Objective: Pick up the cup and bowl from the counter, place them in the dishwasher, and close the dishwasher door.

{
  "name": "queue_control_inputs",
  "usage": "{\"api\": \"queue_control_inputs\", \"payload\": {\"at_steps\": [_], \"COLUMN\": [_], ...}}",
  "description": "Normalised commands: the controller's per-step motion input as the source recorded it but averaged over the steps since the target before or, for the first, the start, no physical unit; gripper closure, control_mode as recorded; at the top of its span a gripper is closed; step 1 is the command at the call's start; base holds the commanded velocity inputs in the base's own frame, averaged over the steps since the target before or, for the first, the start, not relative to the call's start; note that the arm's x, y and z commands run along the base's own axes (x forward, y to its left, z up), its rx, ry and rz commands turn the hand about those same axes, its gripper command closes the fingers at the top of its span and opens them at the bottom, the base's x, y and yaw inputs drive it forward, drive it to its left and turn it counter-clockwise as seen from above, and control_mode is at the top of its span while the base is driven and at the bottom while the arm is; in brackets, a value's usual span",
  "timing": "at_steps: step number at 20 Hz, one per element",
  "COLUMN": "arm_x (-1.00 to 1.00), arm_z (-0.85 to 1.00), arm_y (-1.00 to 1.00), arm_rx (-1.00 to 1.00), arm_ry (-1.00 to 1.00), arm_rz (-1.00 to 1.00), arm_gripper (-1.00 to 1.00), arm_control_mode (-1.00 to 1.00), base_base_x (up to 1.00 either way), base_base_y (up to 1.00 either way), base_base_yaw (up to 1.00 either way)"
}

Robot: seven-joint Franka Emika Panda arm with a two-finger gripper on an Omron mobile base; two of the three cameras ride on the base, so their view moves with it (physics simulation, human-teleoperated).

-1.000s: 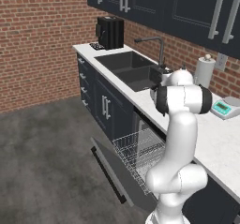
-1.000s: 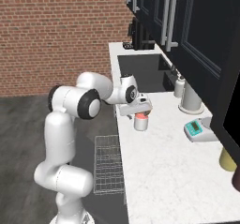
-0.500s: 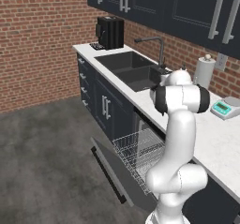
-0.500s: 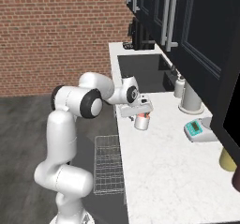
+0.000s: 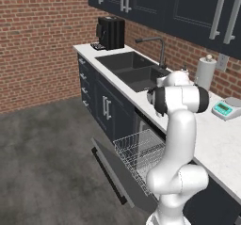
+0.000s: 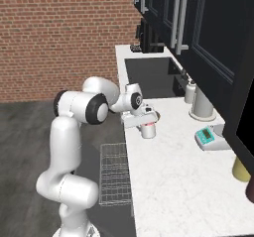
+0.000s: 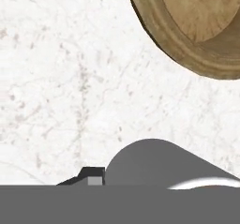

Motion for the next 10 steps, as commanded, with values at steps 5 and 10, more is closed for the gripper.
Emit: {"api": "queue_control_inputs", "payload": {"at_steps": [5, 10], "arm_x": [-0.34, -0.77], "arm_z": [-0.07, 0.0], "arm_y": [-0.05, -0.03], "arm_rx": [0.0, 0.02], "arm_ry": [0.03, -0.06], "arm_rz": [0.0, 0.0], "arm_gripper": [1.0, 1.0], "arm_control_mode": [-1.0, -1.0], "base_base_x": [0.0, 0.0], "base_base_y": [0.0, 0.0], "base_base_yaw": [0.0, 0.0]}}
